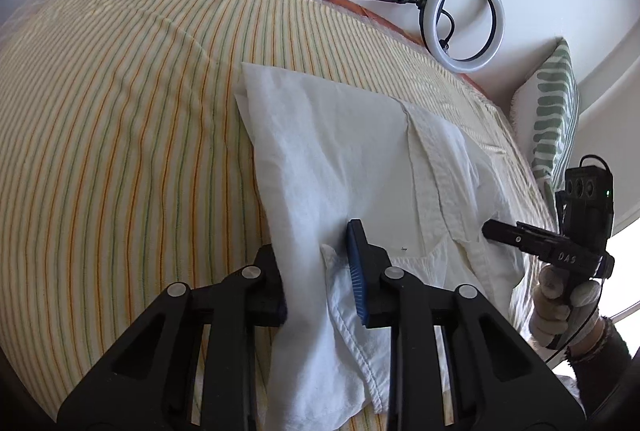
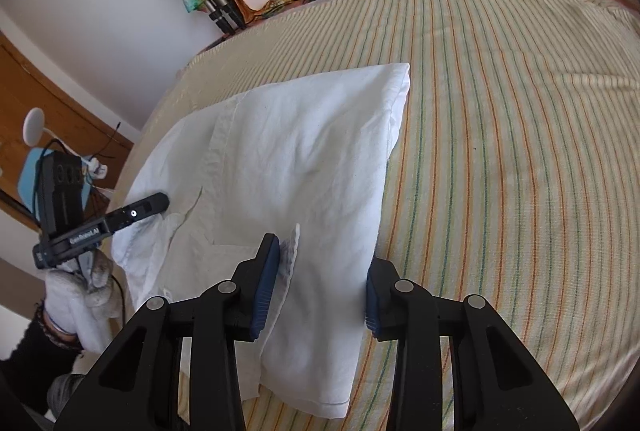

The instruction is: Fold small clothes

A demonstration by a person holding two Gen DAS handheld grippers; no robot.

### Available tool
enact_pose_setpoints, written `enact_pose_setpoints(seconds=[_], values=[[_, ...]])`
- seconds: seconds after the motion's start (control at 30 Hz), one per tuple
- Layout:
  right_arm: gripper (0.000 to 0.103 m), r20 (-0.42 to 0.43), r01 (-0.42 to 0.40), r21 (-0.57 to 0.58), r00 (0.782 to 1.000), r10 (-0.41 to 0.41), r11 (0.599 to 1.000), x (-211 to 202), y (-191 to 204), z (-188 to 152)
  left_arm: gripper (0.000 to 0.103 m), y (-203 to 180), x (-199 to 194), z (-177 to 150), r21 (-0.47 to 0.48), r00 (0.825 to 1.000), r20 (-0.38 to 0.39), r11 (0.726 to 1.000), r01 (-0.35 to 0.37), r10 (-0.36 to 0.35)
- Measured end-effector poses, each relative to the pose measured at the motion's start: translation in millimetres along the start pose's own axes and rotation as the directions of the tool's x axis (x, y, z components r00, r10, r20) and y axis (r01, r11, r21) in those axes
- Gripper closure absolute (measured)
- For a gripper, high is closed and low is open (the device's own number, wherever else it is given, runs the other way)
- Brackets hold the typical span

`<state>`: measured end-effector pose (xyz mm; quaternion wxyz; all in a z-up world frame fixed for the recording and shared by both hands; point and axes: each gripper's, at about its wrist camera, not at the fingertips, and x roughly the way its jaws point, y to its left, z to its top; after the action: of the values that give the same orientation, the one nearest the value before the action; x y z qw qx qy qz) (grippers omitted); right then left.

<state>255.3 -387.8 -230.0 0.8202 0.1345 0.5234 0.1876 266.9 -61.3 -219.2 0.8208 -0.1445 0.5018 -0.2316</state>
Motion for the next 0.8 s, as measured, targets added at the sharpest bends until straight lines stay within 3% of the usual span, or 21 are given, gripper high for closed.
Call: enact_pose_setpoints(seconds=[0.13,0.3,0.53,0.8], values=[[0.079,0.017,0.024,-0.039,1.000,-0.023,0.999,0.0,8.2,0.1,0.089,-9.5,-3.9,-0.9,0.036,1.000,0.010,0.999,-0.018,0.017],[0.088,0.050,0.097,-0.116,0.995,-0.092,0.989,-2.6,24.9,-1.2,0.092,-18.0,-8.0,-0.6,0.052,0.999,0.025,0.998,-0.026,0.025],[0.091,0.110,0.161,-0.205,0.984,-0.141,0.965,-12.7,44.3,-6.5,0.094,-26.4,-17.6,-1.1,0.079,0.998,0.052,0.996,-0.033,0.029],[0.092,0.166,0.173,-0.265,0.977,-0.132,0.949,-35.0,63.5,-9.0,0.094,-49.6,-29.0,3.8,0.136,0.998,0.064,0.991,-0.018,0.009]])
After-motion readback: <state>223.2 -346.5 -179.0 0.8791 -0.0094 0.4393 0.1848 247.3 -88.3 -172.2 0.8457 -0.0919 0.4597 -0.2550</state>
